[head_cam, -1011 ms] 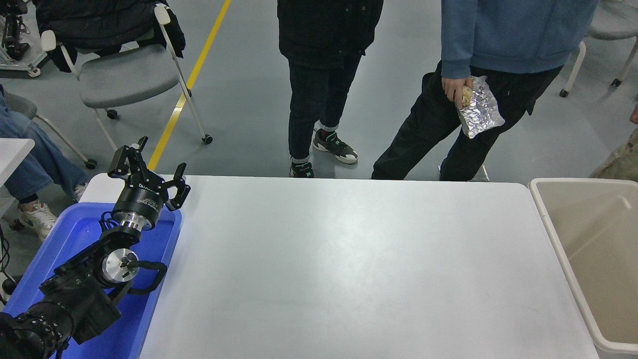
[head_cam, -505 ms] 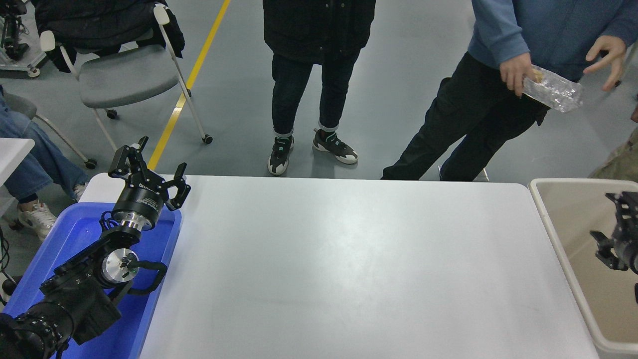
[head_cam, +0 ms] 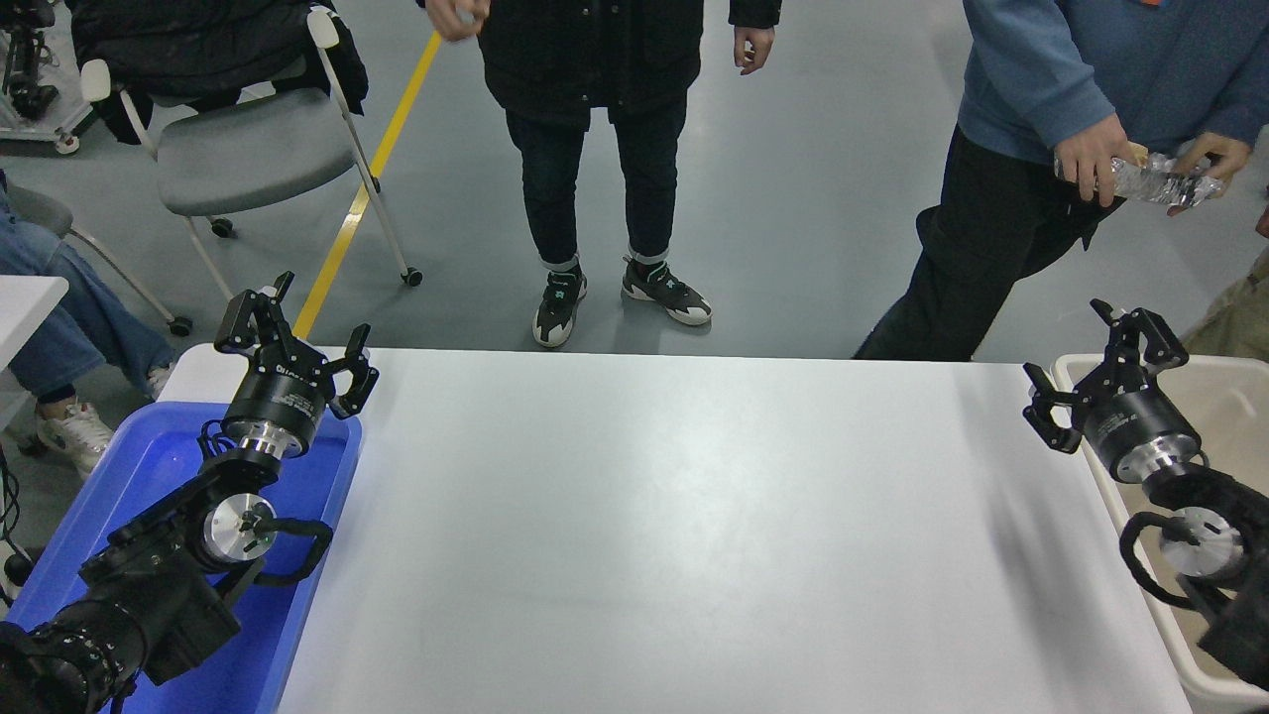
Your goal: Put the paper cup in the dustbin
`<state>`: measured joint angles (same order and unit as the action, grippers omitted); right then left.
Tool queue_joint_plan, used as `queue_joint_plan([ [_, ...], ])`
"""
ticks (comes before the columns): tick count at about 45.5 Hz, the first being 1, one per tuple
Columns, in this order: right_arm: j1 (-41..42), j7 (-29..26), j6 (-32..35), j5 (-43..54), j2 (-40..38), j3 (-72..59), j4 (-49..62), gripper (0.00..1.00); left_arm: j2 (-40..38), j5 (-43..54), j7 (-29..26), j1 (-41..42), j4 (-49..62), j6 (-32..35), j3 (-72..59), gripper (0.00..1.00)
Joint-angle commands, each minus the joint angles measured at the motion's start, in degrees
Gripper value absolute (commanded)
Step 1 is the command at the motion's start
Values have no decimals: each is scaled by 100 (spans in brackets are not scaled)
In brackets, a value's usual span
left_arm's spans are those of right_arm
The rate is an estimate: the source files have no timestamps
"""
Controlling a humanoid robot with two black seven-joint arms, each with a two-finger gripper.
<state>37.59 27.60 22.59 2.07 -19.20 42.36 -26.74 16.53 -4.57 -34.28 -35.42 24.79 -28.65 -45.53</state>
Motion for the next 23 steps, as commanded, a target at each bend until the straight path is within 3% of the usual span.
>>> queue_joint_plan([
  [1,-41,185,18,294,444,756,-192,100,0,0,0,0,0,0,0,100],
  [23,-146,264,-44,320,655,905,-174,100,0,0,0,0,0,0,0,100],
])
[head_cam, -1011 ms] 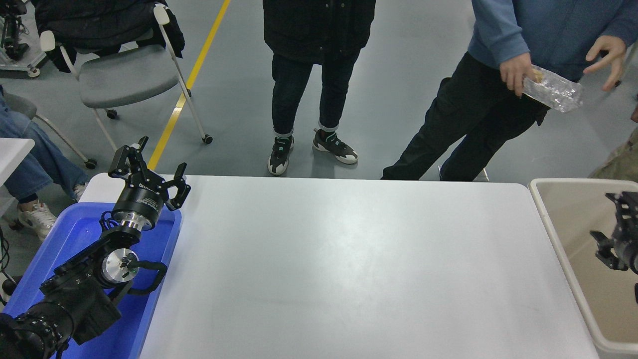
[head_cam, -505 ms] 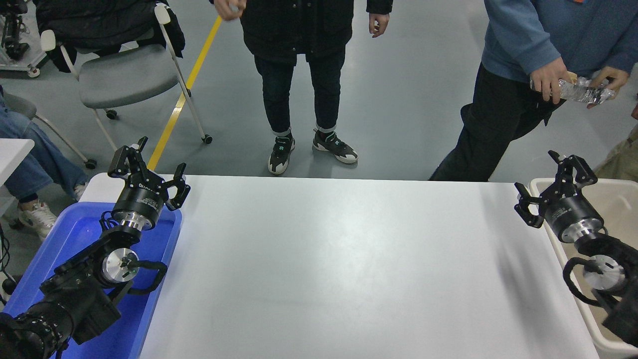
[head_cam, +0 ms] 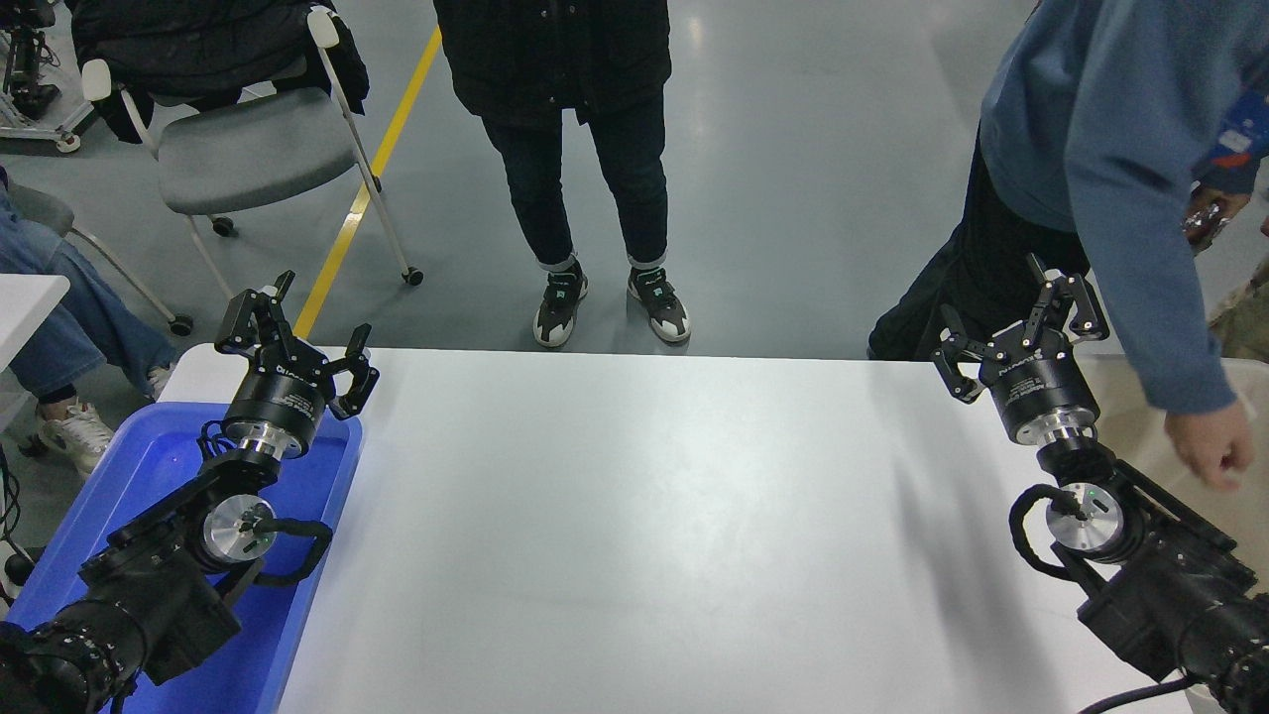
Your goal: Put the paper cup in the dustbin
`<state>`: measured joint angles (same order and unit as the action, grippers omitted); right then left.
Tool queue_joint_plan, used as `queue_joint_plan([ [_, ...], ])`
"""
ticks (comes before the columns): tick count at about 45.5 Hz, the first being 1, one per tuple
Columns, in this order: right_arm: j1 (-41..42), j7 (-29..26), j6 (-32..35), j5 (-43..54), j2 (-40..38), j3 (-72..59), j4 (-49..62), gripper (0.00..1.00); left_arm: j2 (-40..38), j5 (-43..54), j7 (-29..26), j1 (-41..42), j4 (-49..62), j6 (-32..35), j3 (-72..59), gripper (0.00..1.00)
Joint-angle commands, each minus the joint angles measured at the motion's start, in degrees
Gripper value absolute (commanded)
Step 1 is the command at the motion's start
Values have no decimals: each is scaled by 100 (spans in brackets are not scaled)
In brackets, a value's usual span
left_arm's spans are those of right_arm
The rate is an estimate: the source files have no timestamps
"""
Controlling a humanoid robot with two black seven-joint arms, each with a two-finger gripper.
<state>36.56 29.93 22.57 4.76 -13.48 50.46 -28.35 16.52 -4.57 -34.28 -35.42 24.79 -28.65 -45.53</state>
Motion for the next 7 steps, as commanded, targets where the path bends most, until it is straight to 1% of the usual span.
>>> queue_joint_plan([
  [1,-44,30,-51,86,82,104,-3,100,0,0,0,0,0,0,0,100],
  [7,-26,39,-104,130,82,104,5,100,0,0,0,0,0,0,0,100],
])
